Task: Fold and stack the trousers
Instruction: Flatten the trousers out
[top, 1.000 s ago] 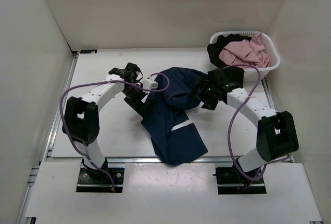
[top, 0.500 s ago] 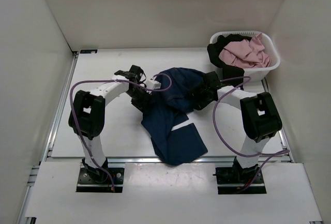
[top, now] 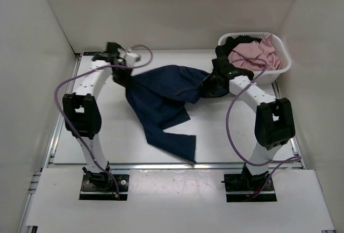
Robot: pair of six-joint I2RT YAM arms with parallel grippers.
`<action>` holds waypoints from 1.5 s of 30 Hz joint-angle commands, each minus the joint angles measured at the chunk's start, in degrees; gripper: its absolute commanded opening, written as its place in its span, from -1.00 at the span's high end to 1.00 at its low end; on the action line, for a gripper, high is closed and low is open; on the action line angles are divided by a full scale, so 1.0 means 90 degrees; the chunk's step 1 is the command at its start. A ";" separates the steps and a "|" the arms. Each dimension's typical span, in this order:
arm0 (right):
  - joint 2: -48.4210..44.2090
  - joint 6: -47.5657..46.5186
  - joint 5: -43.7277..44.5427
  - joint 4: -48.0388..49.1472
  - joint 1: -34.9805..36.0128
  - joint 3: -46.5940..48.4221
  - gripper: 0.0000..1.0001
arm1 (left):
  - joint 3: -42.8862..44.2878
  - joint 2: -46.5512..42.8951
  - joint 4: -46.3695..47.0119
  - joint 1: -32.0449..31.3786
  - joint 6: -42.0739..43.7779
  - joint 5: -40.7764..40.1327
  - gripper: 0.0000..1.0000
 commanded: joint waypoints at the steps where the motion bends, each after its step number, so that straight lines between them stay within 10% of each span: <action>1: -0.0734 -0.1323 0.0604 -0.0946 -0.0084 0.1130 1.00 | 0.0955 -0.1045 -0.0019 0.0804 0.0786 -0.1910 0.72; 8: -0.1661 -0.2673 0.1354 -0.2603 -0.0473 0.1709 1.00 | 0.0920 -0.2070 0.0722 0.0641 0.2895 -0.4442 0.72; 13: -0.2082 -0.3394 0.1551 -0.3710 -0.0836 0.1865 1.00 | -0.0260 -0.3047 0.0723 -0.0227 0.3668 -0.4633 0.72; 16: -0.2170 -0.3640 0.1630 -0.4267 -0.0894 0.1934 1.00 | -0.1394 -0.3771 0.0159 -0.1291 0.3495 -0.3727 0.47; 20: -0.2170 -0.3923 0.1864 -0.4795 -0.1022 0.2061 1.00 | -0.1581 -0.3773 -0.1005 -0.1850 0.2528 -0.1588 -0.44; 21: -0.2170 -0.3923 0.1777 -0.4854 -0.1099 0.2061 0.85 | -0.1668 -0.3714 -0.1006 -0.1850 0.2439 -0.1576 -0.64; 22: -0.2112 -0.3924 0.1544 -0.4970 -0.1168 0.2061 0.26 | -0.1756 -0.3713 -0.1093 -0.1850 0.2371 -0.1740 -0.69; 27: -0.2472 -0.3641 0.1512 -0.5157 -0.1168 0.1350 -0.56 | -0.2624 -0.3975 -0.1094 -0.0935 0.2068 -0.2959 -0.83; 32: -0.3935 -0.2597 0.1591 -0.4095 -0.1353 -0.0729 -0.69 | -0.4868 -0.4270 -0.0596 -0.0600 0.1424 -0.3616 -0.91; 38: -0.4922 -0.1600 0.1035 -0.3643 -0.1412 -0.2603 -0.69 | -0.5155 -0.4026 -0.0538 -0.0687 0.0935 -0.2195 -0.93; 45: -0.5315 -0.1170 0.0994 -0.3341 -0.1412 -0.4080 -0.80 | -0.6023 -0.3227 0.0672 -0.1215 0.1168 -0.2707 -1.00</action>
